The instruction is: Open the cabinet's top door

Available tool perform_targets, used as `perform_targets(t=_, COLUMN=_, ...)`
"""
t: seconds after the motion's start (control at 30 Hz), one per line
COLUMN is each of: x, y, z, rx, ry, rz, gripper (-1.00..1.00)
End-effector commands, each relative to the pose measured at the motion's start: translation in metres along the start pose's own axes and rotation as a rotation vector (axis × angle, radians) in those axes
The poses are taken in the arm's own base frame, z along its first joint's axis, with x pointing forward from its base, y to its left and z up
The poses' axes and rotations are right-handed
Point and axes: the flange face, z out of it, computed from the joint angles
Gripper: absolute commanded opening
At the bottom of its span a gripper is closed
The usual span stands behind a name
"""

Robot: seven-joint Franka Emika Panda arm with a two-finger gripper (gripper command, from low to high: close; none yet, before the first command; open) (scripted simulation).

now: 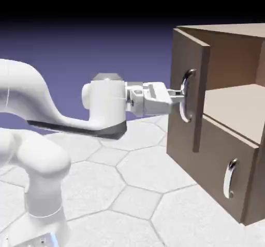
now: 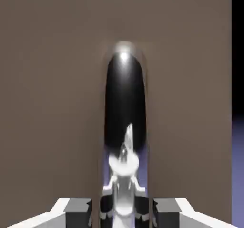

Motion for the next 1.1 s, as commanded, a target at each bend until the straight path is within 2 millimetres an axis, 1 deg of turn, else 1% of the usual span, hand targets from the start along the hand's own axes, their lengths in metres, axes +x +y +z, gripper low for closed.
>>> perform_targets(t=0.0, x=-0.002, y=-0.002, z=-0.008, rx=-0.013, ry=0.013, rz=0.000, gripper=-1.00)
perform_targets(t=0.27, x=-0.018, y=-0.018, z=-0.065, rx=-0.099, ry=0.099, rz=0.000, gripper=-1.00)
perform_targets(t=0.67, x=-0.045, y=-0.045, z=-0.134, rx=-0.211, ry=0.211, rz=0.000, gripper=-1.00)
perform_targets(t=0.87, x=-0.064, y=-0.064, z=-0.169, rx=-0.273, ry=0.272, rz=0.000, gripper=-1.00)
perform_targets(t=1.07, x=-0.089, y=-0.089, z=-0.209, rx=-0.347, ry=0.347, rz=0.000, gripper=-1.00)
